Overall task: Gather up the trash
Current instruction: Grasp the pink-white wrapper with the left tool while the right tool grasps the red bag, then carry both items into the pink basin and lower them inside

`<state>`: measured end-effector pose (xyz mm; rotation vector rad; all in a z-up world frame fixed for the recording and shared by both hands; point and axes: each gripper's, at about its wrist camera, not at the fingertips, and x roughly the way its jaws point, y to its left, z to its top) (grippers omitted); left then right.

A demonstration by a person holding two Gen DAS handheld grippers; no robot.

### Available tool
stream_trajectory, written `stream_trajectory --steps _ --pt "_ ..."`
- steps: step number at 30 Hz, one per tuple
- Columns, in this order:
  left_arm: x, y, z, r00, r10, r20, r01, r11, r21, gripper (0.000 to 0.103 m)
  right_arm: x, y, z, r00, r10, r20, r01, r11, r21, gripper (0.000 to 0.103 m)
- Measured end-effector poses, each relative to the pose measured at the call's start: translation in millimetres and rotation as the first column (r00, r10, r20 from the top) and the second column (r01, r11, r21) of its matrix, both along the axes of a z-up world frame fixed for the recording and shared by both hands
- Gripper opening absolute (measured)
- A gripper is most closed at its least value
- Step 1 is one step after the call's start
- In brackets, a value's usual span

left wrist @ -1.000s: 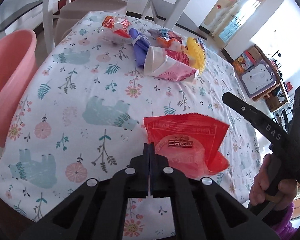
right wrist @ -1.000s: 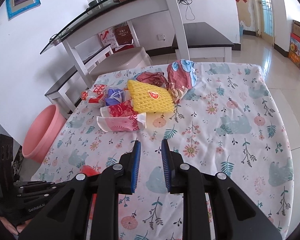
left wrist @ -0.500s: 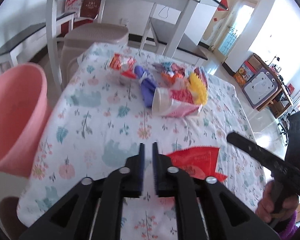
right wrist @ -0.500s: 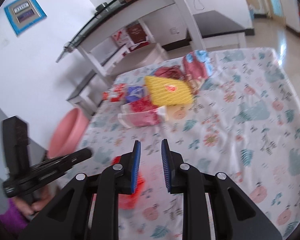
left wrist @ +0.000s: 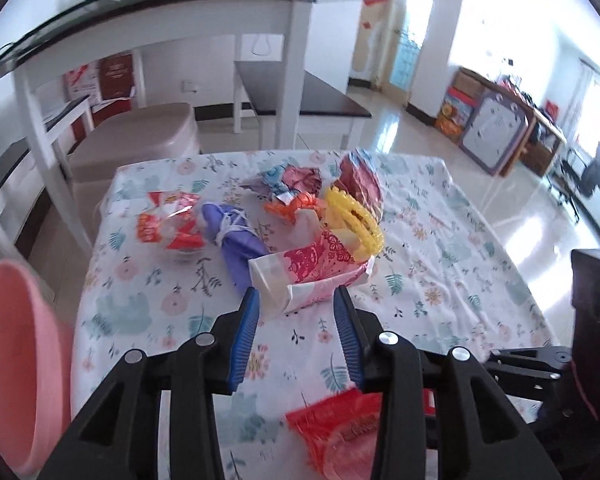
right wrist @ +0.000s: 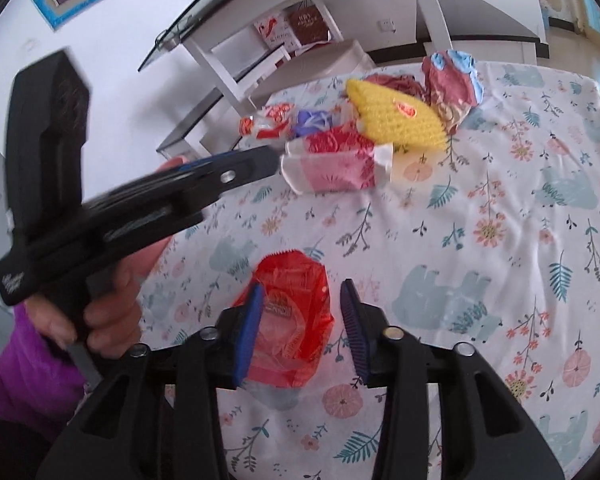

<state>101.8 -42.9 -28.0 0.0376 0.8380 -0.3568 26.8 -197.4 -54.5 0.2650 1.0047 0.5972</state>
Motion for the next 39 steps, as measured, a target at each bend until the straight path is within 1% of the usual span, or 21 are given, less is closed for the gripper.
stream_trajectory --steps 1,6,8,9,10,15,19,25,30,36,39 --pt "3 -3 -3 1.000 -0.011 0.001 0.011 1.000 0.014 0.038 0 0 -1 1.000 0.001 -0.007 -0.001 1.000 -0.003 0.012" --pt "14 -9 -15 0.998 -0.063 0.007 0.063 0.996 0.058 0.037 -4 -7 2 1.000 -0.001 0.013 0.001 1.000 0.007 0.010" --pt "17 -10 -18 0.997 -0.073 0.005 0.073 0.996 0.059 0.027 -6 -12 5 1.000 -0.010 0.016 0.009 1.000 0.011 0.010" --pt "17 -11 -19 0.997 -0.083 0.004 0.083 0.995 0.057 0.019 -7 -16 5 1.000 -0.013 0.016 0.013 1.000 0.013 0.010" --pt "16 -13 -19 0.996 -0.092 0.001 0.092 0.994 0.056 0.016 -7 -18 6 1.000 -0.020 0.016 0.019 1.000 0.014 0.010" --pt "4 -16 -14 0.993 -0.113 0.011 0.113 0.993 0.040 0.010 -11 -25 11 0.999 -0.039 0.032 0.039 0.999 0.011 0.010" --pt "-13 -11 2 0.994 -0.106 0.036 0.106 0.994 0.004 0.008 -16 -32 19 0.997 -0.055 0.060 0.055 0.998 0.013 0.010" --pt "-39 8 25 0.997 -0.044 0.066 0.049 0.997 -0.062 0.008 -20 -35 34 0.990 -0.084 0.111 0.083 0.996 0.015 0.010" --pt "-61 26 41 0.994 0.033 0.105 -0.024 0.996 -0.088 0.008 -25 -32 47 0.982 -0.107 0.158 0.105 0.994 0.017 0.010" --pt "-84 59 50 0.980 0.149 0.128 -0.138 0.986 -0.093 0.008 -28 -16 63 0.971 -0.114 0.211 0.113 0.993 0.020 0.010" --pt "-94 81 52 0.968 0.214 0.132 -0.201 0.974 -0.106 0.008 -26 -2 69 0.966 -0.101 0.237 0.101 0.995 0.011 0.010"
